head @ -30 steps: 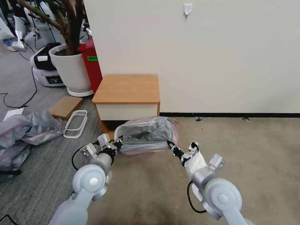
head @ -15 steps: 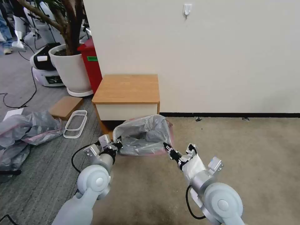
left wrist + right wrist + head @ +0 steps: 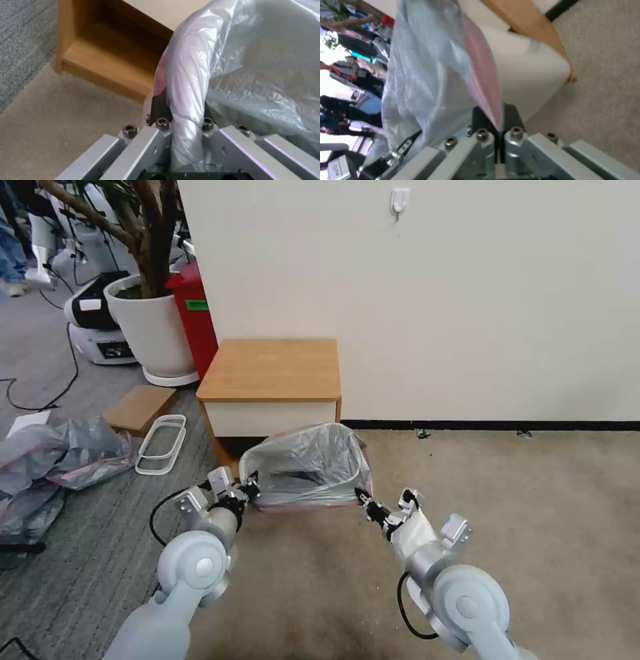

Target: Pick up the garbage bag from the table and place it over the trash can.

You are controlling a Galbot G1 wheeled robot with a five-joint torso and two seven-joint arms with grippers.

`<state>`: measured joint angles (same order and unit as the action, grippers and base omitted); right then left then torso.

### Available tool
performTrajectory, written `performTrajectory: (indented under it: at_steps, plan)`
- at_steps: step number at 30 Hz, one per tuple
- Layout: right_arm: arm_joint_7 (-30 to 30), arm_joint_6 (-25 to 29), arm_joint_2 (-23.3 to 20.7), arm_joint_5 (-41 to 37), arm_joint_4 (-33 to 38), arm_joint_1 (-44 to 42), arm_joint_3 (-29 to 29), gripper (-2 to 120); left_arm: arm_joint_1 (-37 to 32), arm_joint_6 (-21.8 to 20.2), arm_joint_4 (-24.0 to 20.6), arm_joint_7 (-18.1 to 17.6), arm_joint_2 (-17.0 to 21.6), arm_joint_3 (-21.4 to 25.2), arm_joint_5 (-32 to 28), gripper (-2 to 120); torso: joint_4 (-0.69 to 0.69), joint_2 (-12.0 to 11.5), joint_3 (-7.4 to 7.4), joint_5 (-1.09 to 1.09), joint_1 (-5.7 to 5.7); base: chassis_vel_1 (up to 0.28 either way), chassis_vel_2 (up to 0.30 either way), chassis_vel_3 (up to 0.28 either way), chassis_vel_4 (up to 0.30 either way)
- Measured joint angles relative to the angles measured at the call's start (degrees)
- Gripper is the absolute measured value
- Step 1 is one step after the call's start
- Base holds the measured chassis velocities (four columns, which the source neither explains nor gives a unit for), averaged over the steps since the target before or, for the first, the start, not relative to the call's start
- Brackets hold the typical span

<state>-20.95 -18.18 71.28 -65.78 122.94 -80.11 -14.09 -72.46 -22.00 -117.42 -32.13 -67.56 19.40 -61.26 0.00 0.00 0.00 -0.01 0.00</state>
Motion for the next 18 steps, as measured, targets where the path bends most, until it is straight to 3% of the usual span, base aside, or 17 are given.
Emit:
performTrajectory:
  at_steps: [11, 18]
  plan:
    - [13.2, 5.2, -5.5, 7.8, -2.2, -3.2, -0.5, 41, -0.1, -0.2, 0.0, 3.4, 6.7, 2.7, -1.1, 2, 0.0, 0.0, 0.0, 0.01, 0.0, 0.0, 0.0, 0.0, 0.0]
    - [21.9, 8.3, -8.6, 6.9, -4.8, -3.2, -1.8, 68, -1.2, -0.3, 0.3, 8.8, 9.6, 4.9, -2.0, 2, 0.0, 0.0, 0.0, 0.01, 0.0, 0.0, 0.0, 0.0, 0.0]
